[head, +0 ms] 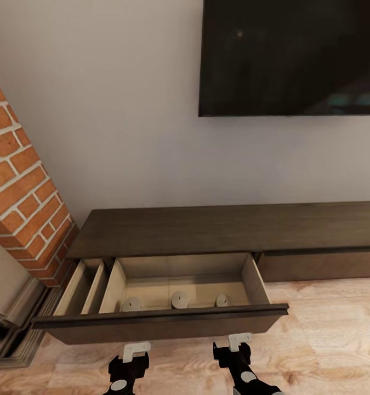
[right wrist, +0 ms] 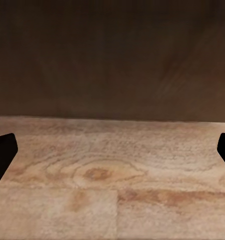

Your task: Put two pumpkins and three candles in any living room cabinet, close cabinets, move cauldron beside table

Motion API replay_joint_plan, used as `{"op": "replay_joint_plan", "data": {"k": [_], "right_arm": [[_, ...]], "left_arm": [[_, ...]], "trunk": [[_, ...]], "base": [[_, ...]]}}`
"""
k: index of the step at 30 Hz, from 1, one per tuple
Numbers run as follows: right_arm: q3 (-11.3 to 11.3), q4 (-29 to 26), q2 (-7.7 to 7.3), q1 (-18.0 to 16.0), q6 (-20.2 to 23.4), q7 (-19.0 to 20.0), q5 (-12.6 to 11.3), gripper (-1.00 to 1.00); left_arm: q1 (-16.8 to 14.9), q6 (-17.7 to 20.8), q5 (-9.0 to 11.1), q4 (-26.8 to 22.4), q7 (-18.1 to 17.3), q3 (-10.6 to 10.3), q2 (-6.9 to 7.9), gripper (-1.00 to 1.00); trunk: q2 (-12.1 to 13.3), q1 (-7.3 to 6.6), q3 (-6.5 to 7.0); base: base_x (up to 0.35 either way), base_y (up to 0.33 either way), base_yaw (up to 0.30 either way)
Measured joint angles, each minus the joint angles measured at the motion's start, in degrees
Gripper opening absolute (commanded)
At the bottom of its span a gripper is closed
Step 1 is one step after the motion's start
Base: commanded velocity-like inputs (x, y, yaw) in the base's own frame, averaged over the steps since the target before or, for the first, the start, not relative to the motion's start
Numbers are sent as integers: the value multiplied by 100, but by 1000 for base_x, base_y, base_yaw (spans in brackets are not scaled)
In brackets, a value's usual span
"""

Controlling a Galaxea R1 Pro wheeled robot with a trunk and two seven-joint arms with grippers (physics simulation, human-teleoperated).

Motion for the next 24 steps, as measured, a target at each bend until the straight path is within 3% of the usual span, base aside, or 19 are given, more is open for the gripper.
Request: {"op": "replay_joint_plan", "data": {"k": [11,13,24], "right_arm": [[0,-4,-7,1,0,0,8,100],[-164,9,-12,5,-8,-10,-49,100],[-141,8,-2,2,-9,-8,-36,100]], "left_arm": [[-1,-6,1,0,-4,127,9,100],[0,-6,0,-1,-5,131,9,100],[0,-6,3,-1,-4,140,9,100]], "trunk": [[0,0,0],[0,0,-1],[0,0,-1]], "base": [[280,77,0],[226,129,0],[217,115,0]]}}
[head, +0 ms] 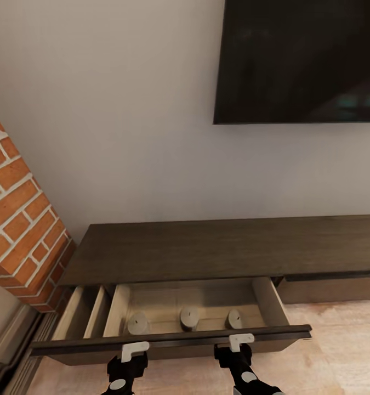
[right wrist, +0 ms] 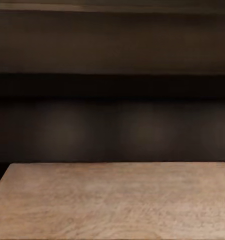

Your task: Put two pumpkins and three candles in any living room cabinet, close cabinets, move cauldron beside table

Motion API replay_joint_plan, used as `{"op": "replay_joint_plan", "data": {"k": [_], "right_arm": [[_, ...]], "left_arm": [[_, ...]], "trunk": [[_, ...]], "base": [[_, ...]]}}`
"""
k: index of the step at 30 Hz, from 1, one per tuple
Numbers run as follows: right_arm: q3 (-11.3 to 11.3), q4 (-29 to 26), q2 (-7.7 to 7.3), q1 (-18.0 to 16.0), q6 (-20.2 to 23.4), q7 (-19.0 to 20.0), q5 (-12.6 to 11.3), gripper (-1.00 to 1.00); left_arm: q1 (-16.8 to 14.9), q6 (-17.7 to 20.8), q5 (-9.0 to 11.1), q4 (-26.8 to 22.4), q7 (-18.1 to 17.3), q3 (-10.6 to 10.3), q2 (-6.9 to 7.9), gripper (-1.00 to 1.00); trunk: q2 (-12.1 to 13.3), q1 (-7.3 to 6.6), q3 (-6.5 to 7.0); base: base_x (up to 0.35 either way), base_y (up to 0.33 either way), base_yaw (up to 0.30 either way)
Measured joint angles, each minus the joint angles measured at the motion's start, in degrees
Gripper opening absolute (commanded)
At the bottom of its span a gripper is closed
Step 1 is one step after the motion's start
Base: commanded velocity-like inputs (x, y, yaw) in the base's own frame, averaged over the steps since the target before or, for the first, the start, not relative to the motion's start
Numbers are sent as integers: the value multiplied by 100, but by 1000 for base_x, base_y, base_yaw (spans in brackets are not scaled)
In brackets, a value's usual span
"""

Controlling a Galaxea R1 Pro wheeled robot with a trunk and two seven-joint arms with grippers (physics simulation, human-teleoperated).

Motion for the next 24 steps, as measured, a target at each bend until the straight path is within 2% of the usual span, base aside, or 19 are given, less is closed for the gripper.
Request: {"op": "replay_joint_plan", "data": {"k": [24], "right_arm": [[10,-1,0,2,-4,-1,-6,100]], "left_arm": [[0,0,1,0,0,1,0,100]], "trunk": [[0,0,0]], "base": [[228,82,0]]}}
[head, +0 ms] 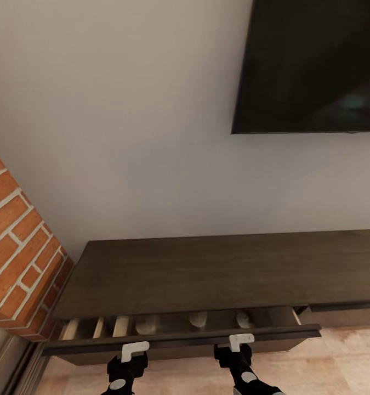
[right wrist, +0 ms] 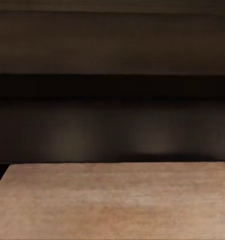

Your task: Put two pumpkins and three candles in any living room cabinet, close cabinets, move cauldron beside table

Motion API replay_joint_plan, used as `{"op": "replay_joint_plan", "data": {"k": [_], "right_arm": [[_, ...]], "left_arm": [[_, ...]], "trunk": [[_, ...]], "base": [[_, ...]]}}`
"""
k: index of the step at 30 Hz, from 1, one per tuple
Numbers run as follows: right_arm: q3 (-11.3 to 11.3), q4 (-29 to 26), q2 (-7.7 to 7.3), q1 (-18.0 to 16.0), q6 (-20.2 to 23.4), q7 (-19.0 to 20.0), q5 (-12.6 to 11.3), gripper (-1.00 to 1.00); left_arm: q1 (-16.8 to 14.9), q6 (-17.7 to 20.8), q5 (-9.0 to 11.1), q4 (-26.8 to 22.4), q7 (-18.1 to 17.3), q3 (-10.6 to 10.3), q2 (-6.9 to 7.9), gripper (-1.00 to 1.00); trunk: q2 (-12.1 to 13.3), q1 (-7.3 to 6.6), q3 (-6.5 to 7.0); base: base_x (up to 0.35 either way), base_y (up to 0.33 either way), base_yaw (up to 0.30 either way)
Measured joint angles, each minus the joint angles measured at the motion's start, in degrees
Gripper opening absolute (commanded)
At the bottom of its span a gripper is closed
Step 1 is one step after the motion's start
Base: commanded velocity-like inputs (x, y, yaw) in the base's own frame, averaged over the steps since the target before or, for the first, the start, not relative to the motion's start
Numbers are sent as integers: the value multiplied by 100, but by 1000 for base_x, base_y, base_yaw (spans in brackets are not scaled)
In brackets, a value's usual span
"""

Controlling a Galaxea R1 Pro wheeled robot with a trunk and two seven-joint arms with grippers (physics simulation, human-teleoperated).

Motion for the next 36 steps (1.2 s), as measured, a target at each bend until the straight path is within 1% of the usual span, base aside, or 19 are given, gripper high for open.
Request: {"op": "replay_joint_plan", "data": {"k": [13,17,18,19,20,33,36], "right_arm": [[3,0,0,0,0,1,1,100],[-11,23,4,2,4,13,5,100],[-11,11,1,2,7,9,12,100],[93,-8,2,-2,4,7,38,100],[131,-11,3,-3,5,9,51,100],[132,-11,2,-3,4,9,51,100],[131,-11,2,-3,4,9,51,100]], "left_arm": [[0,0,1,0,-1,0,0,100],[0,0,-4,0,-2,-8,7,100],[0,0,-3,-1,-3,-7,8,100],[0,0,-1,0,-4,-4,5,100],[0,0,-3,1,-3,-3,-2,100],[0,0,-4,1,1,25,0,100],[0,0,-5,1,-1,25,0,100]], "trunk": [[0,0,0],[0,0,-1],[0,0,0],[0,0,1],[0,0,1],[0,0,1],[0,0,1]], "base": [[236,57,0],[40,3,0],[-214,0,0],[-257,0,0],[-285,0,0],[-324,0,0],[-152,0,0]]}}
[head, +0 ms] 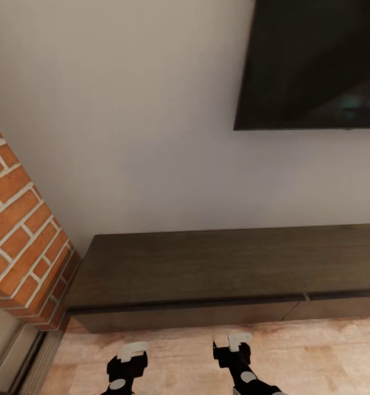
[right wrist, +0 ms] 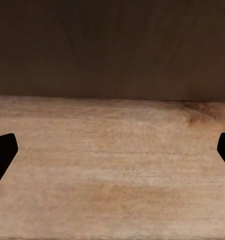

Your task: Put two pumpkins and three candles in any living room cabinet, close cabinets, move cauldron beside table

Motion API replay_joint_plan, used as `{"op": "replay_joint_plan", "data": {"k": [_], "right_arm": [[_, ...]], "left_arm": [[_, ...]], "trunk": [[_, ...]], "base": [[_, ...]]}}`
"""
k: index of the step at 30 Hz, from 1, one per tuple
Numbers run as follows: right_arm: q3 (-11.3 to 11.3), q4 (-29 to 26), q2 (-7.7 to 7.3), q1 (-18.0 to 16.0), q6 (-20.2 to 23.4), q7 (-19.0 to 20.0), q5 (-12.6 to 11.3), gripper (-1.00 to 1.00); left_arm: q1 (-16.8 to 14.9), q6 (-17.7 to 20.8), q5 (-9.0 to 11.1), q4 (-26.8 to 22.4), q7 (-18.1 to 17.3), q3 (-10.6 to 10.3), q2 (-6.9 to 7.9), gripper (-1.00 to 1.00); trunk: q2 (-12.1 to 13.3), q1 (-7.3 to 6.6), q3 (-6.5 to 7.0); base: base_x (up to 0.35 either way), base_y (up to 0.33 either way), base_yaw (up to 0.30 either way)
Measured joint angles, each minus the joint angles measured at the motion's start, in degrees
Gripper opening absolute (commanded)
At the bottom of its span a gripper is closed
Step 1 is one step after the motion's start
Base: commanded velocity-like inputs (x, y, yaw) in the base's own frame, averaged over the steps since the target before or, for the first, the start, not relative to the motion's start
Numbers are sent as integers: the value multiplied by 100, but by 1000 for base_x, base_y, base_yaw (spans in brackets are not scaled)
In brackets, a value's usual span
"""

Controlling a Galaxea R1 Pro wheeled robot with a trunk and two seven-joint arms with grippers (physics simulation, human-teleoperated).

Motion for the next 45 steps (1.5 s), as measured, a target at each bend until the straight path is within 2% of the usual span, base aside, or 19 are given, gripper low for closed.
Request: {"op": "replay_joint_plan", "data": {"k": [18,25,38,45], "right_arm": [[0,1,1,0,0,0,-2,100],[0,0,3,2,-16,0,1,100],[-5,1,-9,49,-81,0,8,100],[-7,7,-12,60,-80,0,3,100]], "left_arm": [[0,-12,0,0,-4,-9,0,100],[0,-223,1,46,-2,-17,-13,100],[6,-246,5,72,-1,-17,-15,100],[11,-246,4,101,4,-17,31,100]], "trunk": [[0,0,0],[0,0,0],[0,0,0],[0,0,0]], "base": [[-8,0,0],[0,0,0],[0,0,0],[0,0,0]]}}
